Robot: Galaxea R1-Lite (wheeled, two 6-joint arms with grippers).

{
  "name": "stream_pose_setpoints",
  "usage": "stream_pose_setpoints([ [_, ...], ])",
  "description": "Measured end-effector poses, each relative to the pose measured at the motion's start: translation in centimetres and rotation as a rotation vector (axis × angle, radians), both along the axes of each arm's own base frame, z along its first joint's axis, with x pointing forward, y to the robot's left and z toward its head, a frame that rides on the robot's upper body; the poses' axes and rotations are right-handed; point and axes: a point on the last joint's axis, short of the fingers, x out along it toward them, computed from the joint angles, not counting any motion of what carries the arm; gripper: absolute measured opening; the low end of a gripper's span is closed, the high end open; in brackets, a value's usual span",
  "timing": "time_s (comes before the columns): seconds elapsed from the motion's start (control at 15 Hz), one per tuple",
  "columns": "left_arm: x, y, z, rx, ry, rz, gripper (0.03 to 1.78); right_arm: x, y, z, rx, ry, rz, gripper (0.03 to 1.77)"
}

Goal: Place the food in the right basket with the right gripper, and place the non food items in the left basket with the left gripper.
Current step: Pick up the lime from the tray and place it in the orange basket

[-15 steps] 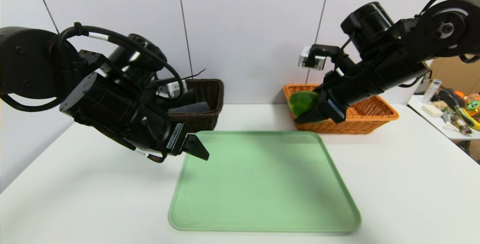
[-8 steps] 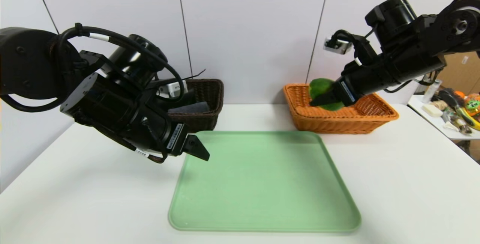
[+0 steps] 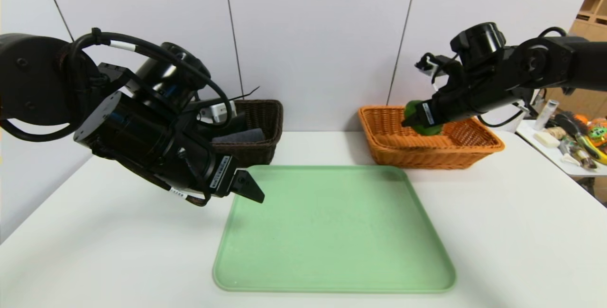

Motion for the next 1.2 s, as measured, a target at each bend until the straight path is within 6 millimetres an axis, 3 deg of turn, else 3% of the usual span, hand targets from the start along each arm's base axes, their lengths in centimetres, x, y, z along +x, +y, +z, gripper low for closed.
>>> stream_pose_setpoints([
  [0.27,0.0,0.0,-0.1,0.001,0.002,0.001,1.69,2.3,-0.5,-2.4,0.007,0.009,-0.054,1.06],
  [0.6,0.0,0.0,-0.1,0.002,0.005,0.001,1.69,3.8,-1.5,-4.1,0.004,0.038,-0.081,1.09],
  [0.87,0.0,0.0,-0.1,0.002,0.005,0.001,1.69,4.1,-1.7,-4.3,0.004,0.039,-0.082,1.34],
  [1.2,-0.3,0.2,0.4,-0.005,-0.014,0.002,1.69,3.5,-1.7,-3.3,0.013,0.027,-0.076,1.52],
])
